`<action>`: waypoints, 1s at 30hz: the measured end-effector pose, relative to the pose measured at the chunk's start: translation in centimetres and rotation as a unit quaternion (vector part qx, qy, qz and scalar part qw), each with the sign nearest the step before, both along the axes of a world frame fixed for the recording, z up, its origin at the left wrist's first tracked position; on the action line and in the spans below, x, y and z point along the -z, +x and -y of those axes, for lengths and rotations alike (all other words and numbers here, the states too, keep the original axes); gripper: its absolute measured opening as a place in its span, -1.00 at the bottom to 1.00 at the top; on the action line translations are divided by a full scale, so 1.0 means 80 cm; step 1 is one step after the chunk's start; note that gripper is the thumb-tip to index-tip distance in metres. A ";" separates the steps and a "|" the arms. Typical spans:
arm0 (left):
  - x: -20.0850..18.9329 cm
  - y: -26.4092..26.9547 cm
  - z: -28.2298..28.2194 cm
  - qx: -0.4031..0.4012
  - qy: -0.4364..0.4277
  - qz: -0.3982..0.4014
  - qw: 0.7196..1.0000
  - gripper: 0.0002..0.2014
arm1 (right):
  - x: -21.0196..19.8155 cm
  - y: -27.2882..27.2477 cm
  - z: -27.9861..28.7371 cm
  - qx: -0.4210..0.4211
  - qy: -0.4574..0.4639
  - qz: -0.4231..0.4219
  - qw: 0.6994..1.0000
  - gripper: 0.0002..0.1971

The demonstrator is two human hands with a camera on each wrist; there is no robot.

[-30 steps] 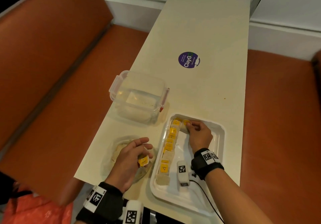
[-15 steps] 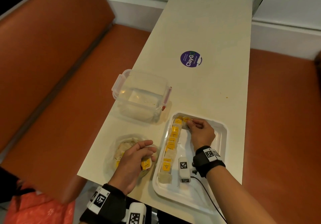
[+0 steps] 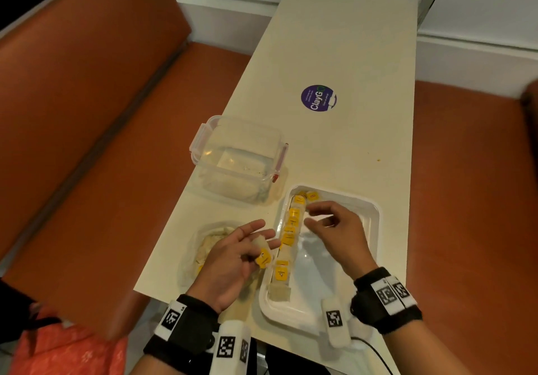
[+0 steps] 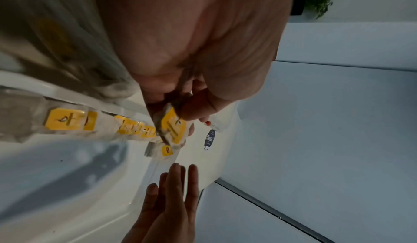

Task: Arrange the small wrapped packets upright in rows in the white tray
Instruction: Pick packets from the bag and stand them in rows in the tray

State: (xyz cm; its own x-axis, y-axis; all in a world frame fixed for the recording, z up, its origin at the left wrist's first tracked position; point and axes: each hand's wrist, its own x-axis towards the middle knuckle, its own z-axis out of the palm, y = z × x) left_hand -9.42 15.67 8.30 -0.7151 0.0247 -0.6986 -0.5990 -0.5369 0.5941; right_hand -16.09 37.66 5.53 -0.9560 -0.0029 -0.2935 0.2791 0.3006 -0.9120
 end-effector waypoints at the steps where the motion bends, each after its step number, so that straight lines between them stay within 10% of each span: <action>1: -0.002 0.000 -0.001 0.005 0.005 -0.008 1.000 -0.55 | -0.018 0.010 0.001 -0.068 0.004 -0.011 0.998 -0.67; 6: -0.011 0.001 -0.007 -0.009 0.041 -0.041 0.998 -0.52 | -0.066 0.053 0.008 -0.238 0.006 -0.013 0.971 -0.39; 13: -0.005 0.010 -0.023 -0.034 0.026 -0.067 0.997 -0.53 | -0.049 0.067 0.032 -0.065 -0.139 0.108 0.982 -0.62; 21: 0.014 0.027 -0.029 0.061 -0.089 -0.063 0.992 -0.60 | -0.043 0.057 0.012 -0.074 -0.128 0.078 0.986 -0.76; 30: 0.030 0.021 -0.004 -0.074 -0.037 -0.025 0.996 -0.70 | -0.006 0.041 0.027 -0.027 -0.171 0.081 0.982 -0.88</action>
